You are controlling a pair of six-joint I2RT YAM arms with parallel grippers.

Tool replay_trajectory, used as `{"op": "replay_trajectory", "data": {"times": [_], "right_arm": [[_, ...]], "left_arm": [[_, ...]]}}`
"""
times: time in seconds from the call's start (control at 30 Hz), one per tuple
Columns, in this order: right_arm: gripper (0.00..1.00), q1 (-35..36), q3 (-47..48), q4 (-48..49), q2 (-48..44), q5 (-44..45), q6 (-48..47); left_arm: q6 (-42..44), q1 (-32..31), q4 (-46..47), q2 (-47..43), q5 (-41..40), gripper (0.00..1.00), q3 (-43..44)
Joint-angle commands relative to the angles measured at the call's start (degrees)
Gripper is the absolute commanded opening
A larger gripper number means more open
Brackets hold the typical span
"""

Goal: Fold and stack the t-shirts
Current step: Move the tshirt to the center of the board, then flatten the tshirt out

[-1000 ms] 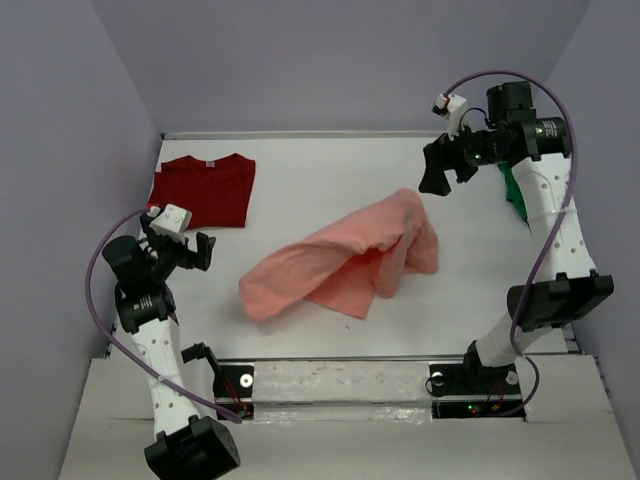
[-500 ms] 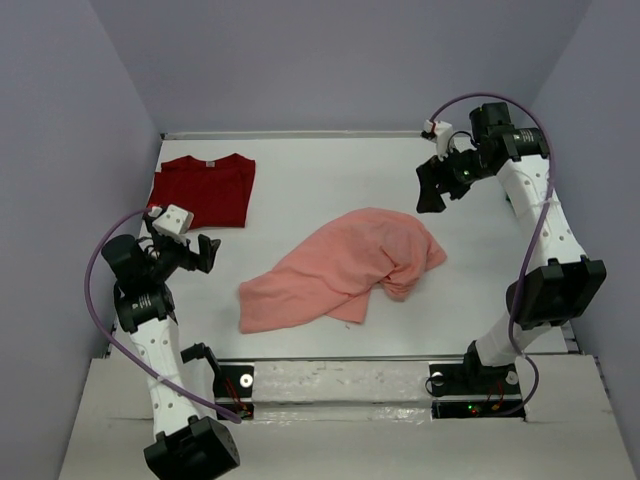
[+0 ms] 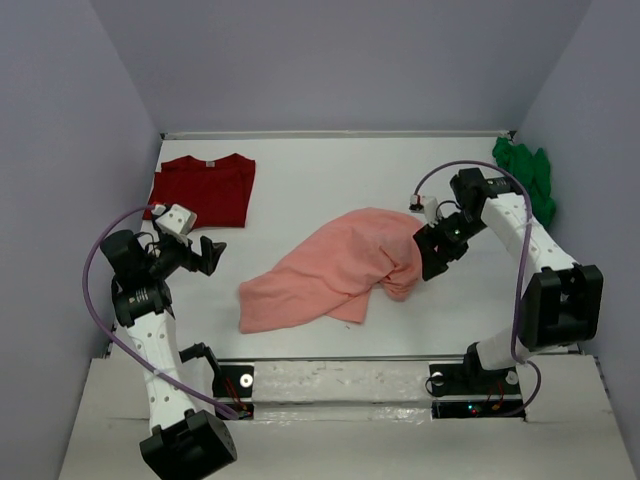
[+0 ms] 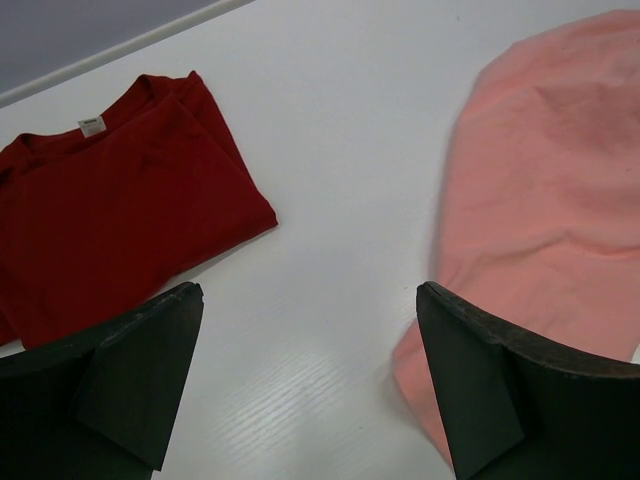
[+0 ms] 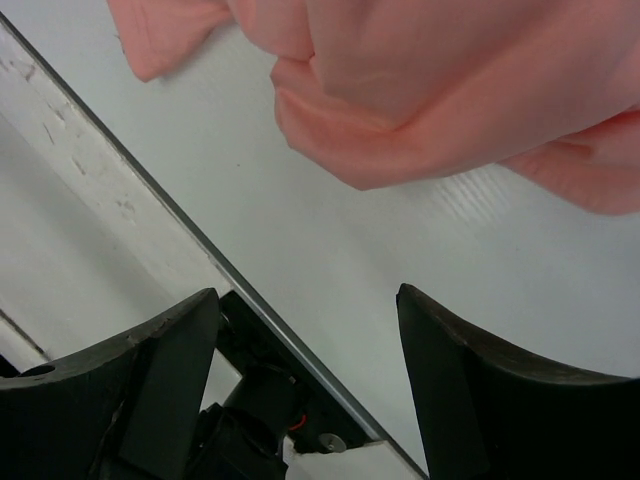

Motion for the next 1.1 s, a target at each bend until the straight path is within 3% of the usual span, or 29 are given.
{"op": "replay_trajectory", "data": {"times": [0.0,0.57,0.7,0.77,0.93,1.07], "right_arm": [[0.77,1.86,-4.37,4.14,0.33,1.13,-0.11],[0.72,5.12,-1.93,14.86,18.26,4.29,5.16],[0.38,5.65,0.09,16.27,22.21,5.26,6.39],[0.02,5.65,1.5,16.97,23.01,6.13,7.26],[0.0,6.17,6.42,14.61,21.08,6.49,7.53],[0.0,6.18,16.06,10.05,17.92,8.15,7.45]], "left_arm": [[1.12,0.0,0.15,-0.96,1.92,0.99,2.36],[1.56,-0.09,0.23,-2.54,0.33,0.99,2.1],[1.65,-0.09,0.23,-2.63,0.25,0.99,2.01],[1.91,-0.09,0.23,-2.37,0.25,0.99,2.1],[2.44,-0.09,0.32,-2.01,0.6,0.99,1.83],[2.79,-0.09,0.5,-1.66,1.3,0.99,1.66]]}}
